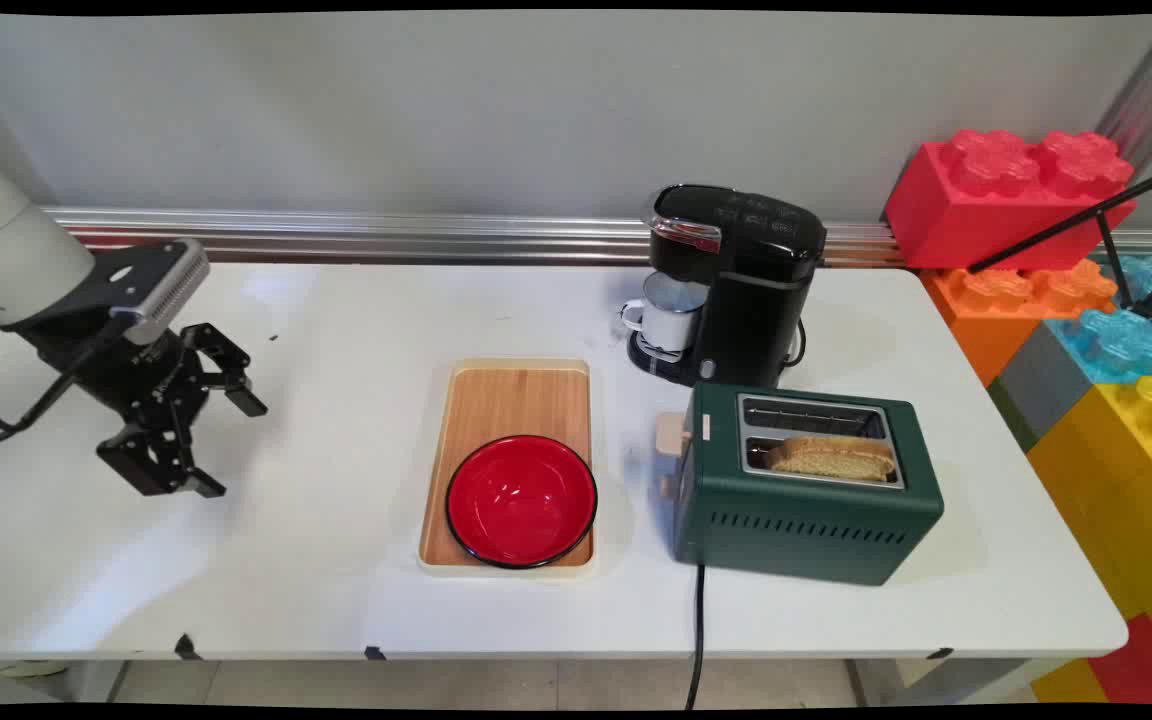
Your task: Press the toaster switch
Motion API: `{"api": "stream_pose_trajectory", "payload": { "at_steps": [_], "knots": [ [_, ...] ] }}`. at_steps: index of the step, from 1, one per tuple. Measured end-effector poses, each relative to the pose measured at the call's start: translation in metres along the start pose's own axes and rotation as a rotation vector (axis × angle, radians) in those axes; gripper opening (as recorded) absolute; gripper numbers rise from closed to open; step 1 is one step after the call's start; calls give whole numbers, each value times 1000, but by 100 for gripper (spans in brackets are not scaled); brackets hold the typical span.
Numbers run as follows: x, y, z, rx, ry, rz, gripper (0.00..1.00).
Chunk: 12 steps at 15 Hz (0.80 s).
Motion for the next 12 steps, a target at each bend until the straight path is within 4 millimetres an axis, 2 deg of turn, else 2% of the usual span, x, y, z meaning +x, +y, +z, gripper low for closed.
{"api": "stream_pose_trajectory", "payload": {
  "at_steps": [3,8,12],
  "knots": [
    [11,0,0,-23,109,5,100],
    [34,-5,-17,-6,321,5,100],
    [41,-13,-30,18,460,-12,100]
  ]
}}
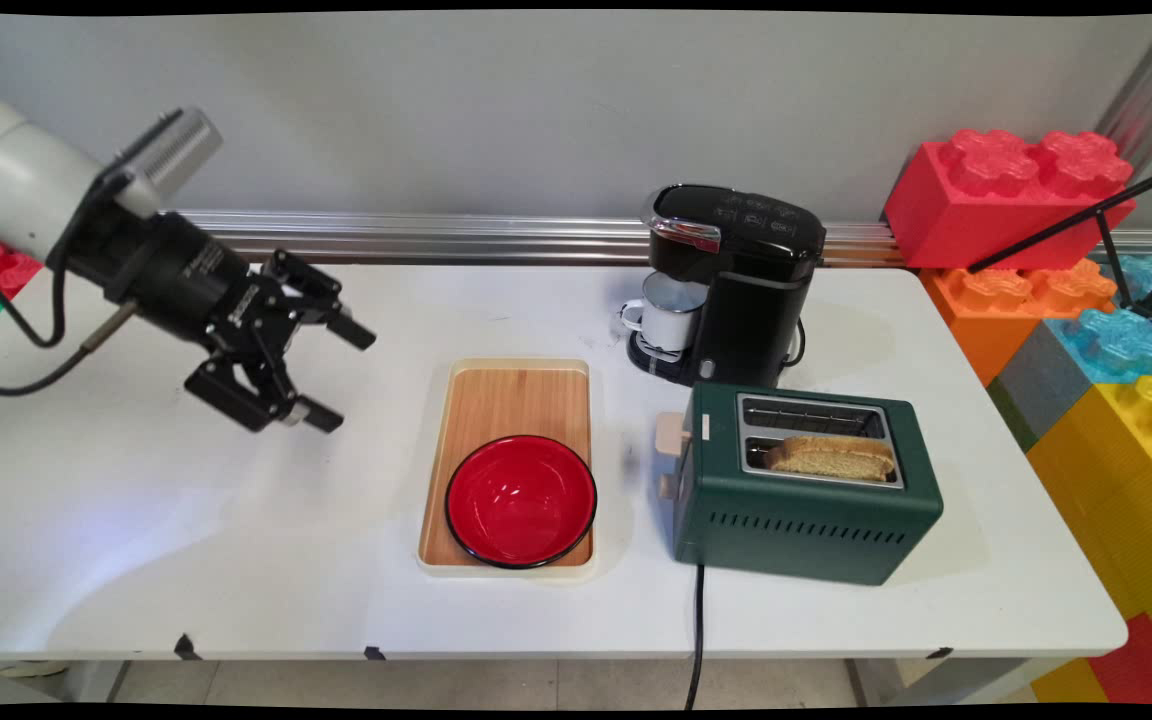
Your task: Press the toaster switch
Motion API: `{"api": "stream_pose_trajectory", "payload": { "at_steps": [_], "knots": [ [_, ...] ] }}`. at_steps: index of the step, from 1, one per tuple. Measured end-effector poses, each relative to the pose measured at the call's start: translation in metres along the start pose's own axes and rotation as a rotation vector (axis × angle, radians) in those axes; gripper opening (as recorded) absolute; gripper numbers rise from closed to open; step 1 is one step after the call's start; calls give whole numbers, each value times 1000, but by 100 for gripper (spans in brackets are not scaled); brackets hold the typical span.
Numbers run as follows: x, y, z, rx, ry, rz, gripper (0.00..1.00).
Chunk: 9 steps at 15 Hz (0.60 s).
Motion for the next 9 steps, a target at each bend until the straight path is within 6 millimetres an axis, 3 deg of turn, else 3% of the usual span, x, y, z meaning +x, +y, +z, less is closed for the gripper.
{"api": "stream_pose_trajectory", "payload": {
  "at_steps": [8,9],
  "knots": [
    [4,-7,-8,7,126,-5,100],
    [4,-7,-8,5,131,-4,0]
  ]
}}
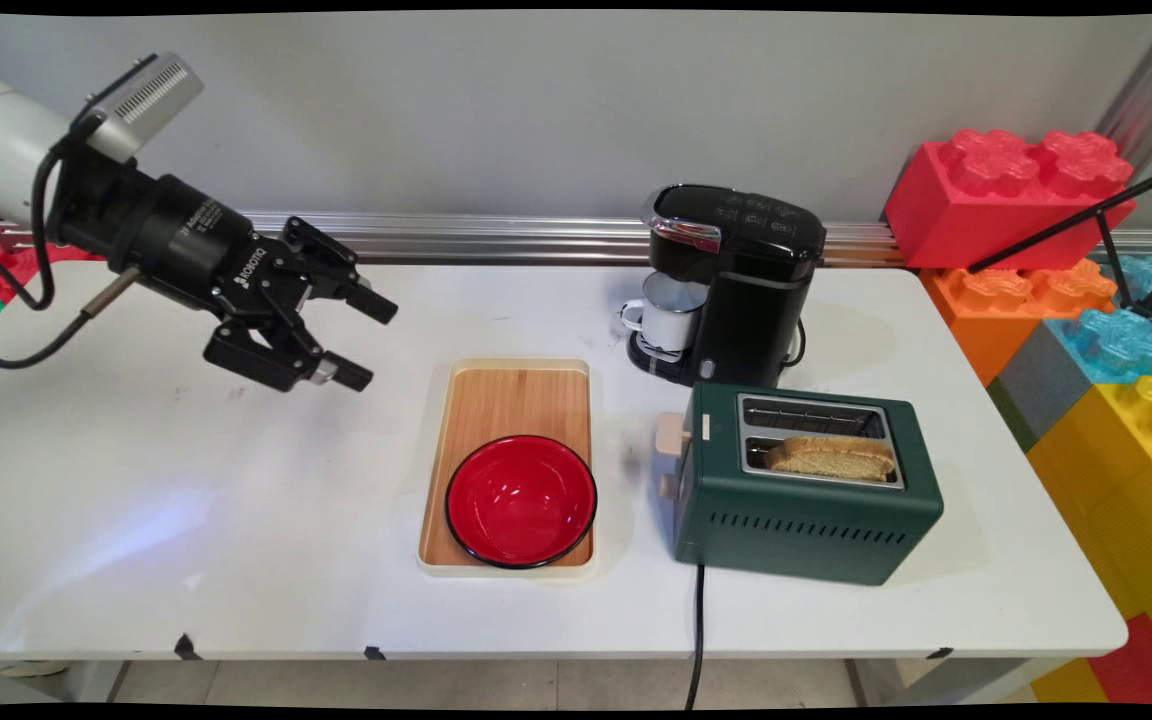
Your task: Press the toaster switch
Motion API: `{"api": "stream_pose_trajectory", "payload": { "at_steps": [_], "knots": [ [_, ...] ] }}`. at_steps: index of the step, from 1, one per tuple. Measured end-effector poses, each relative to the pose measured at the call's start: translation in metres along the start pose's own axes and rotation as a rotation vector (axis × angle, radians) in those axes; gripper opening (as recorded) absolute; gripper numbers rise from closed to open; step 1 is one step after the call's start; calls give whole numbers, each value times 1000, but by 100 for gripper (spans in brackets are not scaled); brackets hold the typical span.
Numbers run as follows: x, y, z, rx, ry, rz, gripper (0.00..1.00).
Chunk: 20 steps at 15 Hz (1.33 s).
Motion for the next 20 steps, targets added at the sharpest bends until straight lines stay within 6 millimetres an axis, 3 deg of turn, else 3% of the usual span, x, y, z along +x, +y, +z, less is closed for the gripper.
{"api": "stream_pose_trajectory", "payload": {
  "at_steps": [6,11,14,20],
  "knots": [
    [3,-3,5,-12,25,5,0],
    [11,-11,20,-16,52,5,0],
    [18,-17,40,-22,77,-1,0],
    [26,-27,102,-46,120,-15,0]
  ]
}}
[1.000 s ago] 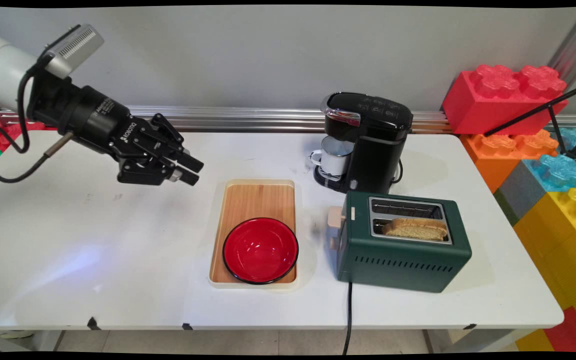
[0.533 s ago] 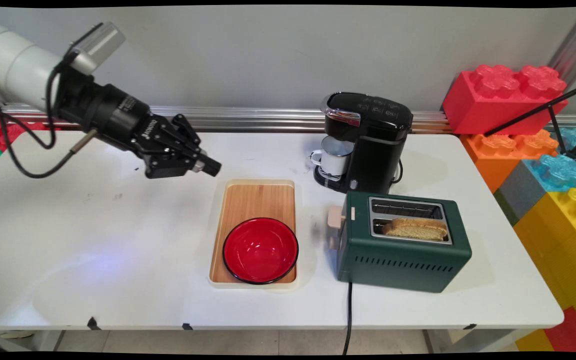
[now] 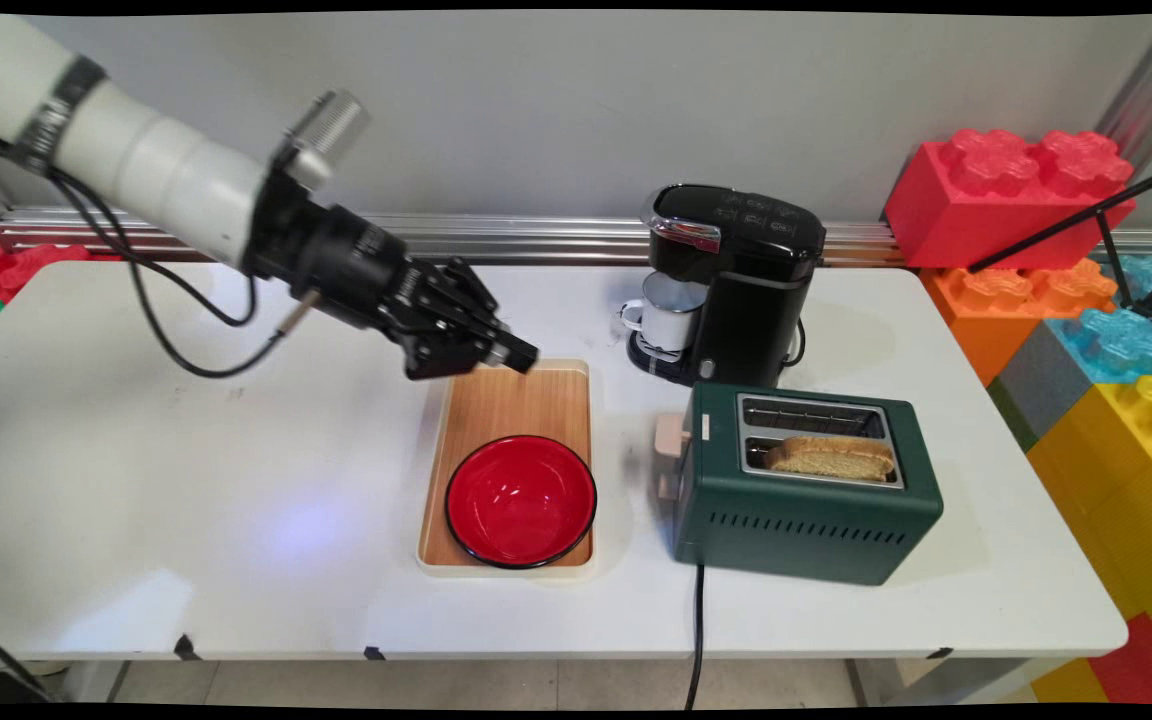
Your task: Press the toaster switch
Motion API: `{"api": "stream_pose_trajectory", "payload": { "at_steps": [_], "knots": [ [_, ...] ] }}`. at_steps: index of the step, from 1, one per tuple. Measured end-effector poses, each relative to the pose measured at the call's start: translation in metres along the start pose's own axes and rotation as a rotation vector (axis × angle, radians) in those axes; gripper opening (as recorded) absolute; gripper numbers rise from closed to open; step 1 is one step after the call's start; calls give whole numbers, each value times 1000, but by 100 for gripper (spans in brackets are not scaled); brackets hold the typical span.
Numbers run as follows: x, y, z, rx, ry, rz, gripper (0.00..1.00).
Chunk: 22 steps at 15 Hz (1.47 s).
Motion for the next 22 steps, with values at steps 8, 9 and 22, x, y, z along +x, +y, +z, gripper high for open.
{"api": "stream_pose_trajectory", "payload": {
  "at_steps": [8,9,22],
  "knots": [
    [-5,-16,79,-14,40,3,0],
    [-5,-18,88,-15,44,5,0],
    [-16,-32,149,-19,33,37,0]
  ]
}}
